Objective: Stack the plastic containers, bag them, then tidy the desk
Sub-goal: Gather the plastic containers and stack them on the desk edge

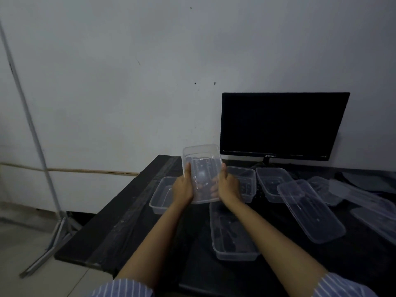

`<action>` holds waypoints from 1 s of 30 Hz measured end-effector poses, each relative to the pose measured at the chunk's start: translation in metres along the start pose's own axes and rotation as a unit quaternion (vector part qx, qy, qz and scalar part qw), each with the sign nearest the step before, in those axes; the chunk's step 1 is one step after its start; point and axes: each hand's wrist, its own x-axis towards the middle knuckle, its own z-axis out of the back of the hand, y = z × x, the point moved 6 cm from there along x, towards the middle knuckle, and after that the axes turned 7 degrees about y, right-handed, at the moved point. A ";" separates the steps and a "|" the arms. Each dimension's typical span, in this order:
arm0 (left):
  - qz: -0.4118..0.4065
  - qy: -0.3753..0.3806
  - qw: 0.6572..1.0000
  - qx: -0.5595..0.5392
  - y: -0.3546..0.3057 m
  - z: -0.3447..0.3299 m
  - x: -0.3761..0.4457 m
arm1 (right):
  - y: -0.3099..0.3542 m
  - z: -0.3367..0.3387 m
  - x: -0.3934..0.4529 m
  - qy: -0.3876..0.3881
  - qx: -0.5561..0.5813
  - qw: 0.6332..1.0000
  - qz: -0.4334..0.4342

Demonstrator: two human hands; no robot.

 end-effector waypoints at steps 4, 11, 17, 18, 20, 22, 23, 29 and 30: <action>0.041 0.038 0.997 -0.059 0.005 0.008 0.017 | -0.002 0.001 0.002 0.028 -0.002 1.000 0.004; 0.068 -0.044 0.992 -0.099 -0.010 0.036 0.024 | -0.003 -0.013 0.002 0.131 0.034 0.989 -0.060; 0.031 -0.033 0.997 -0.057 -0.020 0.033 0.013 | 0.020 0.007 0.017 0.152 -0.007 0.987 -0.057; 0.023 -0.015 0.999 -0.040 -0.021 0.029 0.012 | 0.023 0.007 0.019 0.160 0.007 0.985 -0.061; 0.021 0.016 0.999 -0.039 -0.017 0.021 0.014 | 0.027 0.006 0.019 0.160 0.029 0.984 -0.068; 0.042 0.043 0.998 -0.029 -0.006 0.013 0.024 | 0.030 0.004 0.019 0.136 0.017 0.989 -0.061; 0.060 0.056 0.996 -0.030 -0.002 0.010 0.027 | 0.031 0.005 0.018 0.118 0.012 0.991 -0.058; 0.057 0.018 0.998 0.018 -0.028 0.017 0.015 | 0.028 0.001 0.011 0.077 0.028 0.995 -0.050; 0.033 0.021 0.996 0.079 -0.030 0.016 0.014 | 0.028 0.001 0.011 0.076 0.020 0.996 -0.047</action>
